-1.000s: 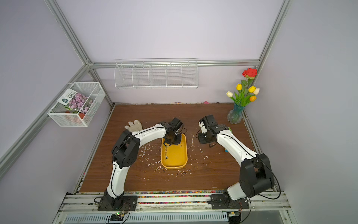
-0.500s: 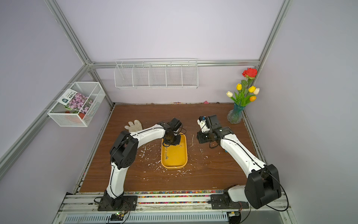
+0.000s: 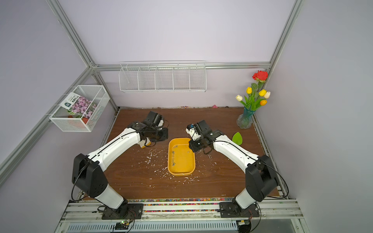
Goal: Take out the screws from the storage box
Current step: Place the screw at the center of the board.
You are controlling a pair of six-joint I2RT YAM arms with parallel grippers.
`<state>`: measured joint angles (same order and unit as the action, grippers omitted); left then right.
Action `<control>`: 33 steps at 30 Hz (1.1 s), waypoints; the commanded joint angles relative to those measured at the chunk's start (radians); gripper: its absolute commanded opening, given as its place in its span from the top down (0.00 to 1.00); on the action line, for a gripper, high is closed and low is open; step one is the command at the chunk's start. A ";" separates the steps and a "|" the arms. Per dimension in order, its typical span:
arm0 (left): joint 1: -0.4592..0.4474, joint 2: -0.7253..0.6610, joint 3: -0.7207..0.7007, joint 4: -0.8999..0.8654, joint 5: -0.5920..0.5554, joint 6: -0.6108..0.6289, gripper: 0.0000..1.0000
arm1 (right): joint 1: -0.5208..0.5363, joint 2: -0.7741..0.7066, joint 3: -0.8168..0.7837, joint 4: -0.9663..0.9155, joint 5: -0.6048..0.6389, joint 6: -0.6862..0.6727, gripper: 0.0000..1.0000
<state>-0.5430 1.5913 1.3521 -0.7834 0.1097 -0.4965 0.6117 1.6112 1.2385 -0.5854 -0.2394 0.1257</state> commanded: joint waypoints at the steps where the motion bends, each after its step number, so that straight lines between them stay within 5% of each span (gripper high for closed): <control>1: 0.040 -0.048 -0.128 -0.025 -0.016 -0.018 1.00 | 0.056 0.121 0.090 0.004 -0.023 0.029 0.77; 9: 0.079 -0.033 -0.381 0.126 -0.033 -0.036 1.00 | 0.152 0.347 0.244 -0.010 0.039 0.094 0.68; 21: 0.080 0.082 -0.411 0.203 -0.018 -0.026 1.00 | 0.177 0.469 0.298 0.002 0.088 0.132 0.60; 33: 0.080 0.096 -0.431 0.217 -0.009 -0.011 0.99 | 0.201 0.518 0.308 0.049 0.164 0.134 0.62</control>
<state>-0.4683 1.6756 0.9379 -0.5735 0.0982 -0.5228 0.7986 2.0972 1.5322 -0.5629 -0.1177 0.2478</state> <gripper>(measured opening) 0.041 0.383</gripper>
